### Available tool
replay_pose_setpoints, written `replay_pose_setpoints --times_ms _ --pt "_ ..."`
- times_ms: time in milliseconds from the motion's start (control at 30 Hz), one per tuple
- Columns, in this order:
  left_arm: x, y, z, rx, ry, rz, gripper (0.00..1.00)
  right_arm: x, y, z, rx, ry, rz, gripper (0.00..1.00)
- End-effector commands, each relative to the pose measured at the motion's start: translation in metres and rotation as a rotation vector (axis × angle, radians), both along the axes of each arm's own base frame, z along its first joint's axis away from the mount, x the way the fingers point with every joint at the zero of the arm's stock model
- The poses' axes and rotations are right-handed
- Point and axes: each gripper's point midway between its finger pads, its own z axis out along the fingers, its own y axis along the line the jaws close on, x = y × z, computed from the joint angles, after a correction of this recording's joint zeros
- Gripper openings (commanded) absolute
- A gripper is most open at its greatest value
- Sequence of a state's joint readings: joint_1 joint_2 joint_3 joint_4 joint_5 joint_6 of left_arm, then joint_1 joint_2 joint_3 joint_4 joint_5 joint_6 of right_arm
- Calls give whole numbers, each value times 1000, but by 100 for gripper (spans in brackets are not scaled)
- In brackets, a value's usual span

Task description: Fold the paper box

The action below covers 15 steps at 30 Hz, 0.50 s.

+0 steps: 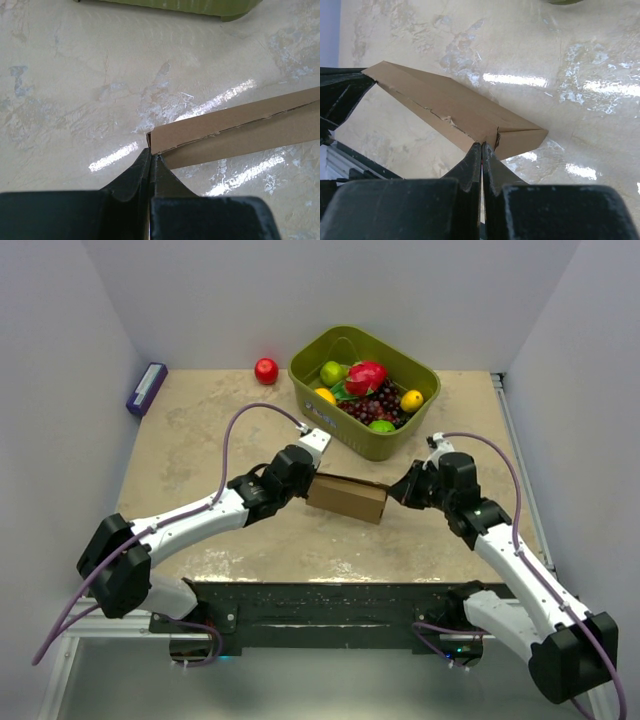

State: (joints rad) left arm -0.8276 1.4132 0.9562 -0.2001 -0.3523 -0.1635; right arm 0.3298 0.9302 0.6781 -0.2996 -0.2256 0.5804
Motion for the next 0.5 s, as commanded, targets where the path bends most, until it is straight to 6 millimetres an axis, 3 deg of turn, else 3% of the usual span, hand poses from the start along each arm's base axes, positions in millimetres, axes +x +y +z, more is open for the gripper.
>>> replay_pose_setpoints --times_ms 0,233,467 --pt "-42 35 -62 189 216 -31 0 1 -15 -6 -87 -27 -39 0" --pt "-42 34 -60 180 212 -34 0 -5 -12 -13 -86 -8 -41 0" --pt "-42 43 -66 231 214 -13 0 4 5 9 71 -2 -80 0"
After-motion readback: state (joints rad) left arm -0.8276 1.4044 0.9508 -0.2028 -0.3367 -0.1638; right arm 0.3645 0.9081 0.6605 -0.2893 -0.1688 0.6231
